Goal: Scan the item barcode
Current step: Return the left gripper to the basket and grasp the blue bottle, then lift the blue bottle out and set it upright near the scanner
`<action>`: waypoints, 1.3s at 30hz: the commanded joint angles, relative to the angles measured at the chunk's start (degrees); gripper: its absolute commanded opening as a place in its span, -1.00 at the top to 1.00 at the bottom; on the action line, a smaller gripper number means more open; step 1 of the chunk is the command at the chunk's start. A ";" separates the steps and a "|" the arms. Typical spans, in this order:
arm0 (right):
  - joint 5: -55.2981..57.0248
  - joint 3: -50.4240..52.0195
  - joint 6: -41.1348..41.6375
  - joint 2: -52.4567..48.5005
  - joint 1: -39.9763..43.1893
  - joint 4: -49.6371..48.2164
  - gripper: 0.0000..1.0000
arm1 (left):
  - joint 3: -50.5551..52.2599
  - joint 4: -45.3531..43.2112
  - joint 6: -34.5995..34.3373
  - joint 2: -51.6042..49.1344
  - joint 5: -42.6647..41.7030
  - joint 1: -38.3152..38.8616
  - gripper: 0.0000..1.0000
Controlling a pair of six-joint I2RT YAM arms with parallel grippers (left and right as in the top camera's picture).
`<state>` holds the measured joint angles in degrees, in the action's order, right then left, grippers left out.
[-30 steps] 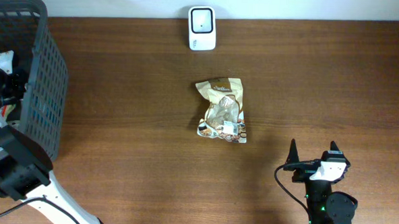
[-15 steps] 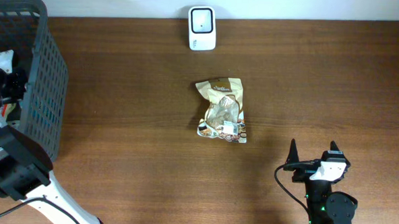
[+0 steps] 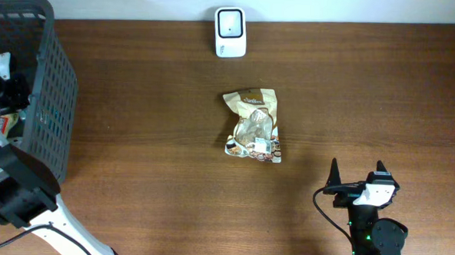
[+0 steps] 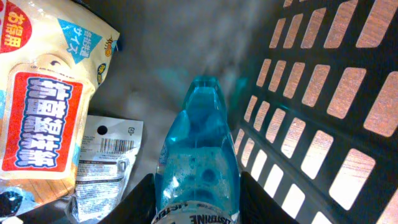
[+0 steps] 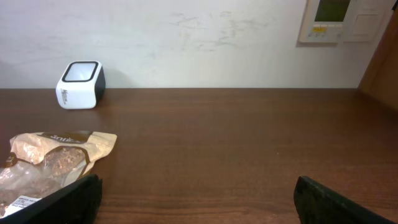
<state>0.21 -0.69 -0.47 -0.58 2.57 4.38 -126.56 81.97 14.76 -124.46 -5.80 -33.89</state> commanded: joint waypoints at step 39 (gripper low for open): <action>0.46 0.37 -0.13 0.37 -0.31 0.33 -0.97 | -43.04 5.90 -15.63 8.26 -25.99 32.54 0.71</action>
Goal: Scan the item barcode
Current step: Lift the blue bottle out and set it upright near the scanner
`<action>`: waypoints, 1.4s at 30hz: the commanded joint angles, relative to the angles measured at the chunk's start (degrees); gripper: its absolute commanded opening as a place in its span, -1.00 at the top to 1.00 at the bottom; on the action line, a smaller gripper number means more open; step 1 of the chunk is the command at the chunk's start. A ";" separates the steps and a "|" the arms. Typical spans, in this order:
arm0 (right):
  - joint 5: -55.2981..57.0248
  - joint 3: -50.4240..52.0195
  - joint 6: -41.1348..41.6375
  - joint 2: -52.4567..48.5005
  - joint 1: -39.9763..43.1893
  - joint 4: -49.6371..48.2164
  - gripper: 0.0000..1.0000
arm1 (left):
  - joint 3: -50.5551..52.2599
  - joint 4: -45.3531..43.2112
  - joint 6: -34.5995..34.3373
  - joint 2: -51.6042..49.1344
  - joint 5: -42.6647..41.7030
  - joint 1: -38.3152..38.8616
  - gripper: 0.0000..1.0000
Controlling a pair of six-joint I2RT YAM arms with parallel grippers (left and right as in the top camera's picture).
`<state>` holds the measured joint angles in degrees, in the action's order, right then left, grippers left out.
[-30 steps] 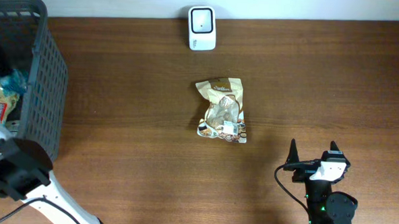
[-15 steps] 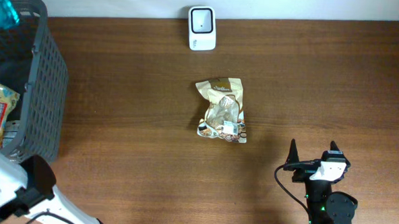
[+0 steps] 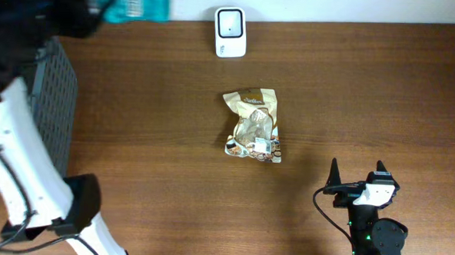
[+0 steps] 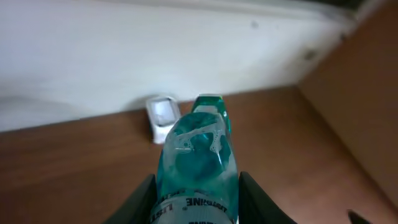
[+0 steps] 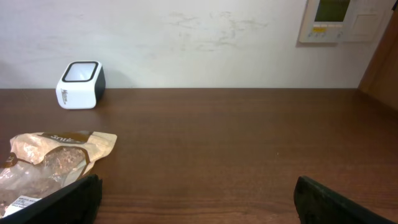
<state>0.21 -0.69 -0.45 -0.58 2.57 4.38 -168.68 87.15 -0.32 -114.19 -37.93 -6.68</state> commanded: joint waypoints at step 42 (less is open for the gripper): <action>0.48 0.37 -0.15 0.37 -0.31 0.33 -0.97 | 36.68 -12.61 -0.57 -18.78 38.16 20.41 0.27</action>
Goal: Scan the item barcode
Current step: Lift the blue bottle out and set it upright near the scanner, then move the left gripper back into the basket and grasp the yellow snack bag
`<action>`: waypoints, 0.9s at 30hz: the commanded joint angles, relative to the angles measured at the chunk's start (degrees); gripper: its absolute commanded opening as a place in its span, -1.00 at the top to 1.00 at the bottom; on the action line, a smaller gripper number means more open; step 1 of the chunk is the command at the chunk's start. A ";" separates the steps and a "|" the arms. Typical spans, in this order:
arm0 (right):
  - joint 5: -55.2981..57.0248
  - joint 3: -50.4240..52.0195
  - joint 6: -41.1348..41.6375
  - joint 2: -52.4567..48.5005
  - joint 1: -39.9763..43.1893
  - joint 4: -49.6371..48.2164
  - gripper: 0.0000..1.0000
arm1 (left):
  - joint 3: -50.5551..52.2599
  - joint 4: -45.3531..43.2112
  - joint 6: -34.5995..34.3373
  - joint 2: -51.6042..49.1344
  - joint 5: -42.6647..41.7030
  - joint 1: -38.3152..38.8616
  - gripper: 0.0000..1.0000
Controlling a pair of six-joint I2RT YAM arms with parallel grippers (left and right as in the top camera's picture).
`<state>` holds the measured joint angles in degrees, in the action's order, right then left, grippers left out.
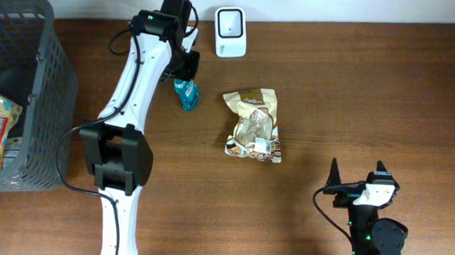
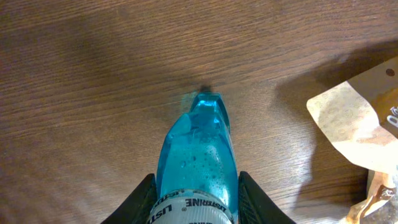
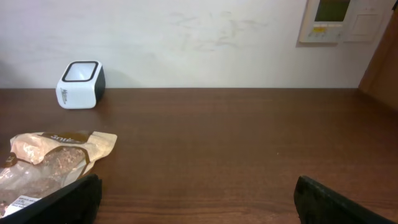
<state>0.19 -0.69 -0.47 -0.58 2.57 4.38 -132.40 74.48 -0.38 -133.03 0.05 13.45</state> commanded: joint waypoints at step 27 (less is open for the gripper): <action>0.50 0.37 -0.13 0.37 -0.31 0.33 -0.97 | -47.43 17.57 -2.25 0.13 -1.55 -4.94 -0.50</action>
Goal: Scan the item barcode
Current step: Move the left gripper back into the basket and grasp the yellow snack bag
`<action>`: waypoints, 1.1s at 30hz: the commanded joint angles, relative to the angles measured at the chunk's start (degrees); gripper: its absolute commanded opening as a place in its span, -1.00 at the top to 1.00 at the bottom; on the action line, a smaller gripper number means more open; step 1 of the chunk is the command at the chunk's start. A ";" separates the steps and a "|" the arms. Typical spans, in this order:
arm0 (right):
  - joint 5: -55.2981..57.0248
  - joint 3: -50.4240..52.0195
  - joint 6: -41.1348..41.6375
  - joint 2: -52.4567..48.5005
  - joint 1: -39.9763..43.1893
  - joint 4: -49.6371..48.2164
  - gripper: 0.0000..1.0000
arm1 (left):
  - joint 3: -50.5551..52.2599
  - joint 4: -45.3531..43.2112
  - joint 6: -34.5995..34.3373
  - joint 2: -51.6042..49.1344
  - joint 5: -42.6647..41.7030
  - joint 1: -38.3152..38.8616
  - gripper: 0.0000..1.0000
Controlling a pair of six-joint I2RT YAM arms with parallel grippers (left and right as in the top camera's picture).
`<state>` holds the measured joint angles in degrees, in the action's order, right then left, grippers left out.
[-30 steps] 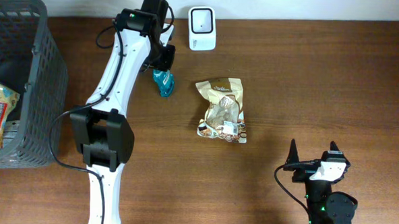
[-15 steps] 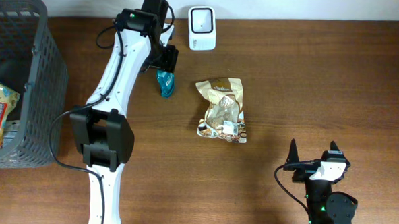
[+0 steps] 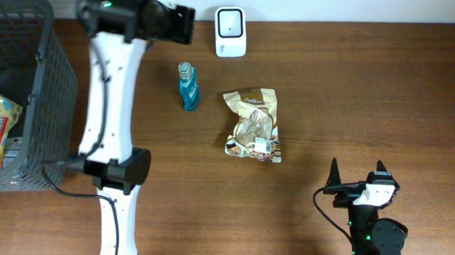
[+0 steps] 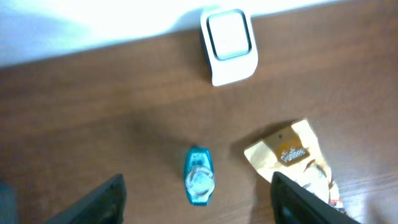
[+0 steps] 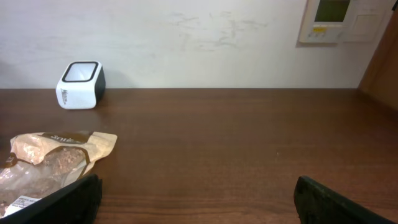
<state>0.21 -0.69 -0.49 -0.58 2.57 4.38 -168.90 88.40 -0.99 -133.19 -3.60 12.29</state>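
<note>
A blue mouthwash bottle (image 3: pixel 188 88) (image 4: pixel 199 175) rests on the brown table, seemingly upright, left of a tan snack bag (image 3: pixel 254 125) (image 4: pixel 292 155) (image 5: pixel 46 167). The white barcode scanner (image 3: pixel 230 22) (image 4: pixel 229 45) (image 5: pixel 81 84) sits at the far edge. My left gripper (image 3: pixel 180 22) (image 4: pixel 199 205) hangs high above the bottle, open and holding nothing. At the near right, my right gripper (image 3: pixel 356 170) (image 5: pixel 199 205) is open and holds nothing.
A dark mesh basket (image 3: pixel 57 89) stands at the table's left end with packets inside. The left arm's white links (image 3: pixel 106 99) run down the table beside the basket. A wall panel (image 5: pixel 339 18) hangs behind the table.
The left gripper was shut on the blue bottle with its base on the table. Now it is open and well above it, and the bottle stays where it was set.
First my left gripper was shut on the blue bottle inside the basket. Then it held the bottle in the air near the far wall and scanner. Then the bottle's base touched the table left of the snack bag, and now it is let go. The right arm never moved.
</note>
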 commanded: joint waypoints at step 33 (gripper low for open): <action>0.46 0.37 -0.11 0.37 -0.31 0.33 -0.97 | 27.54 -6.95 13.25 9.14 6.14 -49.20 -0.96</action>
<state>0.19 -0.69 -0.47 -0.58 2.57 4.38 -148.44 83.77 1.28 -124.84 3.86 -36.84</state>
